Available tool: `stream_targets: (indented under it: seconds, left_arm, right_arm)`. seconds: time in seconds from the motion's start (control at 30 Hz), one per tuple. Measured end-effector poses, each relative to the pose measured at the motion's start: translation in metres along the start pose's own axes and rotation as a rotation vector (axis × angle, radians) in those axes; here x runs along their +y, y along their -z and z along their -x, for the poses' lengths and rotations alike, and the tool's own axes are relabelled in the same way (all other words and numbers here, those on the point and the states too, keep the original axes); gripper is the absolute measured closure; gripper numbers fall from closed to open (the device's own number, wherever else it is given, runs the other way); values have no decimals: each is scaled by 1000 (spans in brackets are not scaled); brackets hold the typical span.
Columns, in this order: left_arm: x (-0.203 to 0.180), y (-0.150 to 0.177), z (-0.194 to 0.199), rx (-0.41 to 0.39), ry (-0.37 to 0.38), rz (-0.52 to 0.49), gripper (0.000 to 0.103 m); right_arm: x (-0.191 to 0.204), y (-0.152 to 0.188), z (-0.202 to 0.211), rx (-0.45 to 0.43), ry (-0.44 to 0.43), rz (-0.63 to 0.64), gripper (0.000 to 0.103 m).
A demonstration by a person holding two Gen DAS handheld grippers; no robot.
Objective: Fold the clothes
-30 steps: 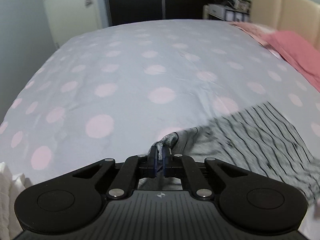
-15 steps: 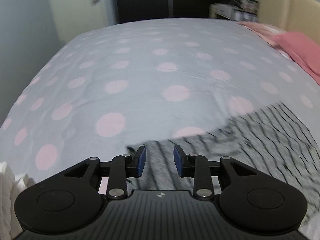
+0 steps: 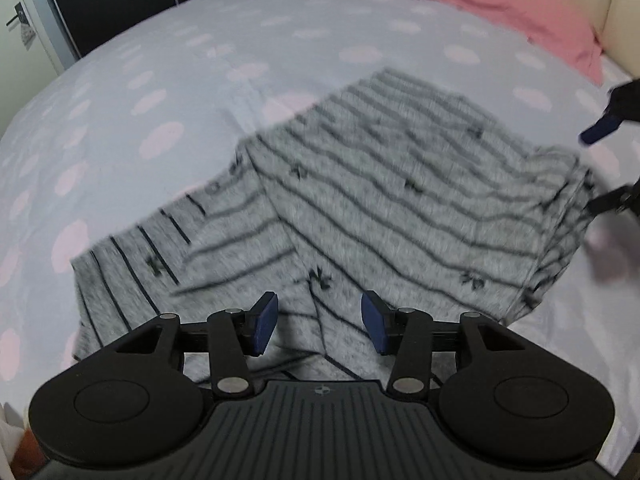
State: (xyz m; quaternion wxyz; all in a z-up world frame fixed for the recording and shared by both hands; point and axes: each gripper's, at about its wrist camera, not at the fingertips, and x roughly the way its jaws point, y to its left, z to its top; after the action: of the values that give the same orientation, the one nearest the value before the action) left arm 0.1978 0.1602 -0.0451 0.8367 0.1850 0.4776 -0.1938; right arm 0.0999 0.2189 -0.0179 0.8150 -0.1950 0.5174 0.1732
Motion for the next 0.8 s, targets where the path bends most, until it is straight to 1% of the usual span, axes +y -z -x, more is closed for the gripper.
stream_targets:
  seconds: [0.03, 0.07, 0.1, 0.13, 0.17, 0.2, 0.23, 0.27, 0.43, 0.53, 0.6, 0.7, 0.8]
  left_arm:
    - [0, 1, -5, 19, -24, -3, 59]
    - [-1, 3, -11, 38, -48, -7, 61]
    - [0, 4, -16, 56, -71, -10, 67]
    - [4, 5, -17, 63, -80, -3, 80]
    - [8, 5, -17, 60, -82, 13, 89]
    - [14, 4, -14, 49, -78, 37, 92]
    - [21, 2, -10, 32, -86, 65, 98]
    - [29, 1, -6, 16, -93, 92, 100]
    - [75, -8, 21, -59, -121, 219, 100]
    - [102, -12, 30, -97, -159, 273, 100]
    - [111, -14, 34, -114, -187, 320, 100]
    - [124, -20, 27, -121, -241, 357, 101]
    - [130, -22, 12, -90, -310, 359, 101]
  right_arm:
    - [1, 0, 0, 1, 0, 1, 19]
    - [1, 0, 0, 0, 0, 2, 19]
    - [1, -1, 0, 0, -1, 4, 19]
    - [2, -1, 1, -3, -1, 6, 19]
    - [2, -2, 2, -5, -1, 7, 19]
    - [2, -2, 2, -8, -1, 8, 19]
    - [2, -3, 3, -11, -2, 8, 19]
    - [2, -3, 3, -12, -3, 8, 19]
    - [2, -1, -1, 3, -5, 7, 19]
    - [0, 2, -4, 17, -3, -2, 19]
    - [-2, 4, -7, 24, -7, -13, 19]
    - [-5, 4, -11, 34, -9, -23, 19]
    - [-8, 4, -14, 43, -15, -36, 19]
